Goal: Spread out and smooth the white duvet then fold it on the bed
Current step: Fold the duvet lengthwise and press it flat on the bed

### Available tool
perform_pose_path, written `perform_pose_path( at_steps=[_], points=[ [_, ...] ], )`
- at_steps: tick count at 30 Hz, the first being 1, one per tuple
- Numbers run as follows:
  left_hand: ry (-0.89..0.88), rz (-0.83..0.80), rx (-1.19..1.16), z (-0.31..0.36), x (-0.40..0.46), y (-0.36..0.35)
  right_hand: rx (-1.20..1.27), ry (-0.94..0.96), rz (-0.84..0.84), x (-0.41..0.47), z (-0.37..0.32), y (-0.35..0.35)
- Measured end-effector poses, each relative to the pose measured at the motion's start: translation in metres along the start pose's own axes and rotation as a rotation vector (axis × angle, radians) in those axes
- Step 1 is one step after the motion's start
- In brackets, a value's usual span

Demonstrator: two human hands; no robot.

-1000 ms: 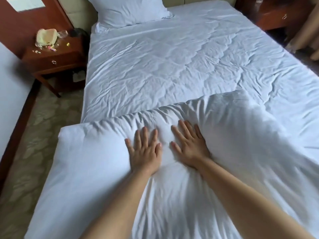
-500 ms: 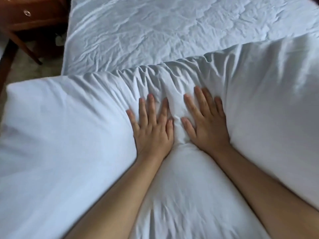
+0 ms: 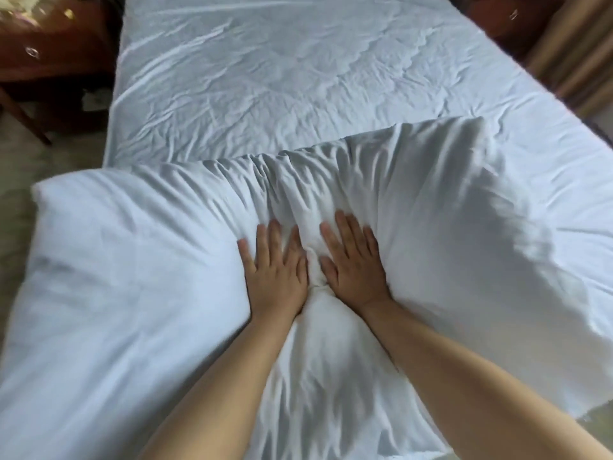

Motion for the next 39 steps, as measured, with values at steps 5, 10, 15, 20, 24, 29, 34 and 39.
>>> perform_pose_path(
  at_steps=[5,10,15,20,24,29,34,39],
  points=[
    [0.039,-0.058,-0.062,0.004,-0.001,0.027,-0.032,0.107,-0.13,0.005,0.014,0.036],
    [0.102,-0.041,-0.193,0.045,0.031,0.058,-0.06,-0.032,-0.101,0.054,0.053,0.081],
    [-0.033,-0.083,-0.239,0.109,0.096,0.067,-0.076,-0.091,-0.138,0.121,0.124,0.098],
    [0.019,0.023,-0.137,0.142,0.143,0.05,0.104,-0.201,-0.162,0.131,0.183,0.06],
    [-0.026,0.077,-0.076,0.154,0.144,0.026,0.218,-0.218,-0.13,0.115,0.199,0.028],
    [-0.007,0.073,-0.055,0.153,0.16,0.001,0.259,-0.23,-0.109,0.126,0.21,-0.008],
    [0.007,0.047,-0.026,0.154,0.167,-0.026,0.291,-0.228,-0.16,0.127,0.214,-0.044],
    [-0.007,0.096,-0.013,0.153,0.16,-0.039,0.341,-0.243,-0.088,0.118,0.214,-0.054]
  ],
)
Point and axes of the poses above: each hand's wrist, its own x-axis towards the middle knuckle, its own y-axis out of the back of the hand, z = x × y, the point moved 8 cm from there along x, towards the middle knuckle, and after that the axes turned 8 degrees about -x, right-handed, at the moved point
